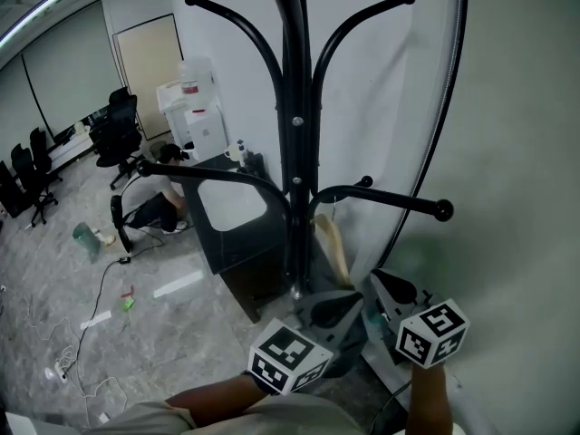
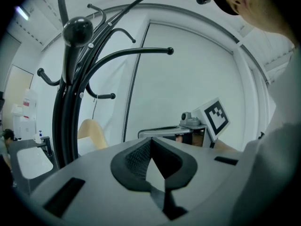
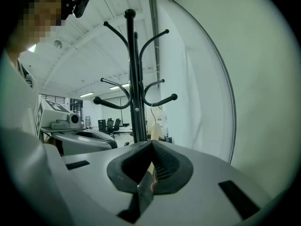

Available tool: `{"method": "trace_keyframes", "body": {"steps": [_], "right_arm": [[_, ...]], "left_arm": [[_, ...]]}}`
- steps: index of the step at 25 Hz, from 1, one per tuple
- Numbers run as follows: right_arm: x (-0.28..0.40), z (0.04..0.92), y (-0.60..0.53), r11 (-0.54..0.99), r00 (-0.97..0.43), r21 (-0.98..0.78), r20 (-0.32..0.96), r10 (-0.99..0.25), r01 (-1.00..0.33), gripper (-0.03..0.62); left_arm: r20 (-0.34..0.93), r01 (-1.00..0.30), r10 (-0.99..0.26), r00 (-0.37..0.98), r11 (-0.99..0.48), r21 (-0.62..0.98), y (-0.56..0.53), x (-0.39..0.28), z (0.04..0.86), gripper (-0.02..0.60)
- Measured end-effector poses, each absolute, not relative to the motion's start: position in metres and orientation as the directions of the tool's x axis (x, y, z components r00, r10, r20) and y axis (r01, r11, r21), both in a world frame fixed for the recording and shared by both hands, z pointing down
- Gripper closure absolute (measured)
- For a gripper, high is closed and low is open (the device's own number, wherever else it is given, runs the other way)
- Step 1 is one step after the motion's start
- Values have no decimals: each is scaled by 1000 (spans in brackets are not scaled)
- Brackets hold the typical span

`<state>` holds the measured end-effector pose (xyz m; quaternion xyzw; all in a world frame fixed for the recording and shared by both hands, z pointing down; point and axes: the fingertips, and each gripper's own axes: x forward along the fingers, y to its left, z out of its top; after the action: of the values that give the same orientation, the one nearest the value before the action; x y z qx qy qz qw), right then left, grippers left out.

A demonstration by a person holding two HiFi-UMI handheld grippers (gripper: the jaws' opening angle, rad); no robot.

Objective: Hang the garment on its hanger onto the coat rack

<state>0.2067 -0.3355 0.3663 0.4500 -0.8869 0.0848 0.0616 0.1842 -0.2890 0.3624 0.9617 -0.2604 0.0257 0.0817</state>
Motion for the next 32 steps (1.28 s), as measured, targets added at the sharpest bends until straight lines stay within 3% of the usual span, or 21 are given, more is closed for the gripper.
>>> {"method": "trace_keyframes", "body": {"steps": [7,32], "right_arm": [[201,370,-331,610,-635,-180,165,-754,-772,579],[199,374,-338,582,-607,-175,173,-776,-794,579]], "left_arm": [[93,-507,-498,862,-851,141,-283,181,362,576],[87,-477,-469,879,-867,144,-289,180,363,576]]}}
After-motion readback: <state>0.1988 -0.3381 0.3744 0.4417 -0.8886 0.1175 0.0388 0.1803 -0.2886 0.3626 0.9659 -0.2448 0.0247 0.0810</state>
